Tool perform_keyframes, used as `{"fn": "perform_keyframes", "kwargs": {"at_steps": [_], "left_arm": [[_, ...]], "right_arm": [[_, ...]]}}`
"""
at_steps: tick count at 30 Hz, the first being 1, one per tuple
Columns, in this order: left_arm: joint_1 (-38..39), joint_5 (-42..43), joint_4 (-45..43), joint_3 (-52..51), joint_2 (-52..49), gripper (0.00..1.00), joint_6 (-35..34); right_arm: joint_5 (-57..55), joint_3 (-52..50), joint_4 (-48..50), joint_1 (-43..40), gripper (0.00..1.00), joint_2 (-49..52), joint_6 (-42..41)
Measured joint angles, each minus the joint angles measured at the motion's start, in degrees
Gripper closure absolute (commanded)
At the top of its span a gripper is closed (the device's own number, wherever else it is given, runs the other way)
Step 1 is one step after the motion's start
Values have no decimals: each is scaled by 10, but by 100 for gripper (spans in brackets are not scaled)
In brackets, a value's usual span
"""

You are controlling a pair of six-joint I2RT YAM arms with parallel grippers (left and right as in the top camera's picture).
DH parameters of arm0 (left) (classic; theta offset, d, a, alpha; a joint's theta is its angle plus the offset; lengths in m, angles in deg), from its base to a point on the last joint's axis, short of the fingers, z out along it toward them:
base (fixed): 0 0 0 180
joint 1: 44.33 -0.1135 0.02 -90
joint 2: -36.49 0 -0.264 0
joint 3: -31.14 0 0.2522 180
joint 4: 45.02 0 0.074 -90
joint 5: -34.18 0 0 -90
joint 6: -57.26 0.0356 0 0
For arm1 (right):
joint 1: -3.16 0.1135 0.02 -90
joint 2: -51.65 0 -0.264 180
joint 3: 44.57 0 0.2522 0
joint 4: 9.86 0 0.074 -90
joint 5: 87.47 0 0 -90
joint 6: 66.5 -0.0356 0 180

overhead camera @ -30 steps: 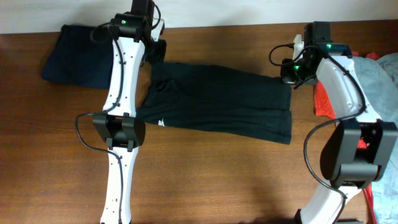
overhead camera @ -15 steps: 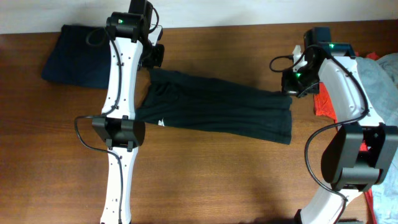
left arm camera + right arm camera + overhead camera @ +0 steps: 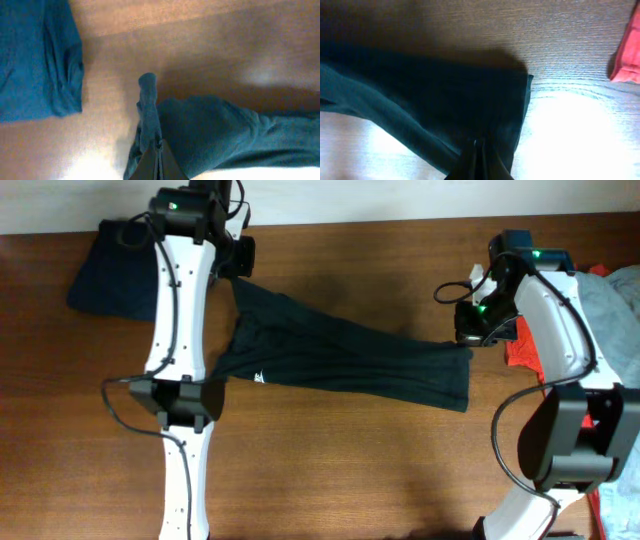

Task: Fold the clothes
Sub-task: 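Lay the stretched shirt flat as a long strip and release both grippers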

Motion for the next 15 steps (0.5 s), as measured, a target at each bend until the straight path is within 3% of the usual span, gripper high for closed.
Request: {"fn": "perform_keyframes", "kwargs": {"at_steps": [5, 15], "left_arm": [[0, 0, 0, -116, 50, 100, -15], [-7, 0, 0, -324, 52, 99, -26]], "right_arm": [[0, 0, -16, 0, 96, -16, 0], [0, -18, -27, 0, 96, -17, -3]]}}
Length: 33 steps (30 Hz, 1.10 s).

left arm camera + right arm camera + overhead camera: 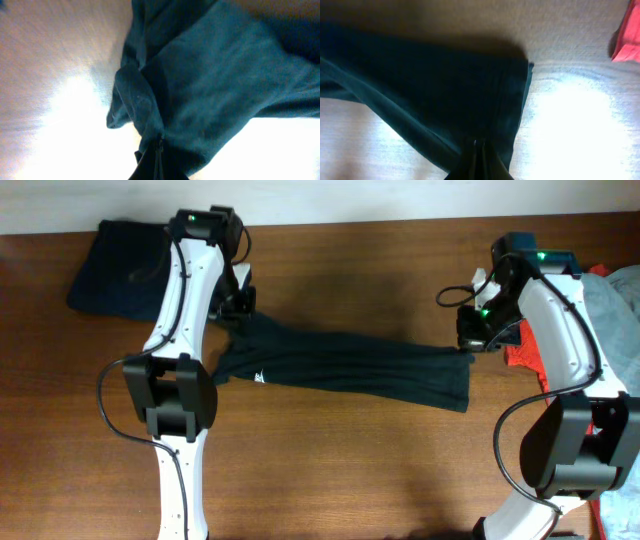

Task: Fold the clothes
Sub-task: 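Lay the stretched shirt flat as a long strip and release both grippers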

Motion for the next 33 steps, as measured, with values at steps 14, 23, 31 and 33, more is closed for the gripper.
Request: {"fn": "perform_keyframes", "kwargs": {"at_steps": [14, 23, 31, 33], "left_arm": [[-39, -45, -2, -120, 0, 100, -49], [-41, -51, -35, -133, 0, 99, -58], [-41, -51, -53, -154, 0, 99, -58], [-41, -51, -56, -154, 0, 99, -58]], "right_arm": [[-18, -122, 98, 0, 96, 0, -6], [-39, -162, 153, 0, 96, 0, -16], [-44, -162, 158, 0, 96, 1, -17], [-44, -162, 149, 0, 96, 1, -17]]}}
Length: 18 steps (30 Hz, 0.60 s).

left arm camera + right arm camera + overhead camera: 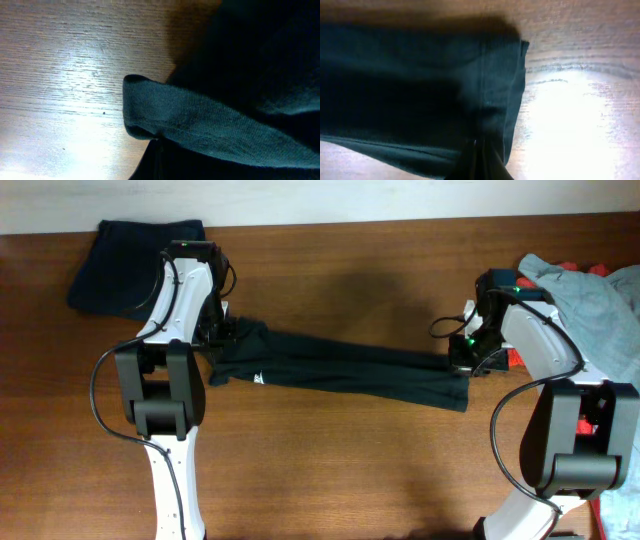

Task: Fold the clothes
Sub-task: 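Lay the stretched shirt flat as a long strip and release both grippers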

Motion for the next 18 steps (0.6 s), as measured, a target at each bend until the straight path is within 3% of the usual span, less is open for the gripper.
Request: {"fn": "perform_keyframes", "kwargs": {"at_steps": [4, 7, 9, 13, 15, 18], "left_arm": [[0, 0, -7, 0, 0, 98, 0], [0, 0, -11, 0, 0, 86, -1], [0, 0, -13, 0, 0, 85, -5], [0, -2, -13, 0, 0, 77, -3], [0, -2, -13, 0, 0, 69, 1], [-2, -2, -12, 0, 0, 60, 6]], "right_arm": [[0, 0, -20, 0, 96, 0, -5], [0, -2, -21, 0, 92, 0, -12], [0, -2, -24, 0, 88, 1, -14], [-1, -3, -28, 0, 67, 1, -24], [-2, -3, -29, 0, 47, 1, -26], [-2, -3, -30, 0, 37, 1, -30]]}}
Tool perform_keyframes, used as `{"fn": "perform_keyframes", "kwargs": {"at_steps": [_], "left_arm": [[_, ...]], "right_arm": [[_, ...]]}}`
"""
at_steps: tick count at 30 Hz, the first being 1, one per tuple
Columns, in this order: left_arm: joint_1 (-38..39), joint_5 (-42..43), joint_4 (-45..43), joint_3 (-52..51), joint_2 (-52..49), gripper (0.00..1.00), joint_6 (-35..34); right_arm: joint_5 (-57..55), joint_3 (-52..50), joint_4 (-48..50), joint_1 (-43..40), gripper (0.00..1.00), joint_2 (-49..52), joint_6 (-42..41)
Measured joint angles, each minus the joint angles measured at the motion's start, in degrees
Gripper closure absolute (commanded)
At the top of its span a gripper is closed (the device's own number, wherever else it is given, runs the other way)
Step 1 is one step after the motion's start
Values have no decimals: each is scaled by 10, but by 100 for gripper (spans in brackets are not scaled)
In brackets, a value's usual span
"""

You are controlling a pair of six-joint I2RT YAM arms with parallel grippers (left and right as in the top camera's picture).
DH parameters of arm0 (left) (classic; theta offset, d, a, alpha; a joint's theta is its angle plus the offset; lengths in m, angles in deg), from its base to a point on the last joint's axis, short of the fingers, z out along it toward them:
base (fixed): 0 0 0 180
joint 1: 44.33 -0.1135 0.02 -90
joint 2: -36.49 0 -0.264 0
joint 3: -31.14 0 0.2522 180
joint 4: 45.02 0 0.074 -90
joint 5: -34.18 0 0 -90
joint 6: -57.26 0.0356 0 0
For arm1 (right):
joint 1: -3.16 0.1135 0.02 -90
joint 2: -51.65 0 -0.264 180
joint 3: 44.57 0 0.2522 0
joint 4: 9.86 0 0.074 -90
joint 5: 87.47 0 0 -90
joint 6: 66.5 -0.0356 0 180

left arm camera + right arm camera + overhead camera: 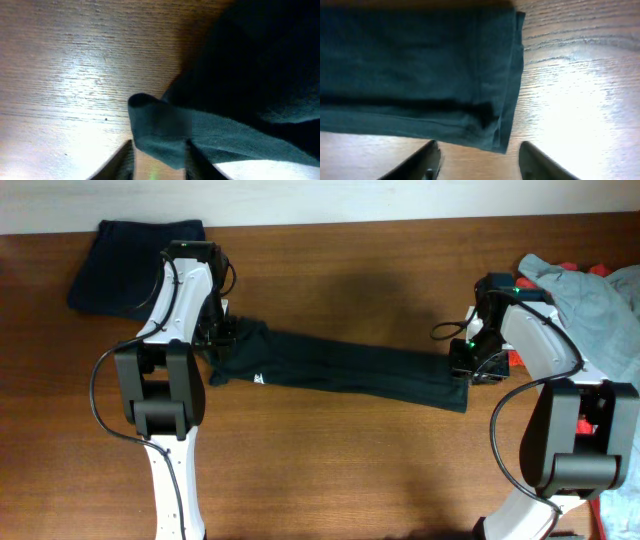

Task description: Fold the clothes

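Observation:
A dark green garment (340, 370) lies on the table as a long narrow strip, folded lengthwise and running from left to right. My left gripper (221, 332) is at its left end. In the left wrist view that gripper (157, 162) is open, with a raised fabric corner (160, 130) loose between its fingers. My right gripper (470, 366) is at the strip's right end. The right wrist view shows it (480, 162) open just off the flat hem (507, 85), holding nothing.
A folded dark navy garment (125, 255) lies at the back left corner. A heap of grey cloth (590, 295) with red pieces (516, 359) sits at the right edge, close behind my right arm. Bare wooden table (330, 470) stretches in front of the strip.
Both grippers were shut on the garment's ends and are now open. The ends lie released on the table. Neither arm has shifted much.
Both grippers first held the garment's ends, the left one far back with the cloth spread wide. The left gripper then stood nearer and the cloth was narrower. Later it lay as a narrow folded strip, still gripped. Both ends are now let go.

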Motion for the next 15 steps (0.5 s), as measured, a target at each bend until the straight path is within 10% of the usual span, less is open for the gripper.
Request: {"fn": "perform_keyframes", "kwargs": {"at_steps": [9, 12, 15], "left_arm": [[-17, 27, 23, 100, 0, 55, 1], [-17, 45, 19, 145, 0, 59, 1], [-14, 70, -3, 153, 0, 92, 3]], "right_arm": [[78, 20, 8, 0, 38, 3, 9], [110, 31, 16, 0, 62, 4, 18], [127, 31, 21, 0, 96, 4, 30]]}}
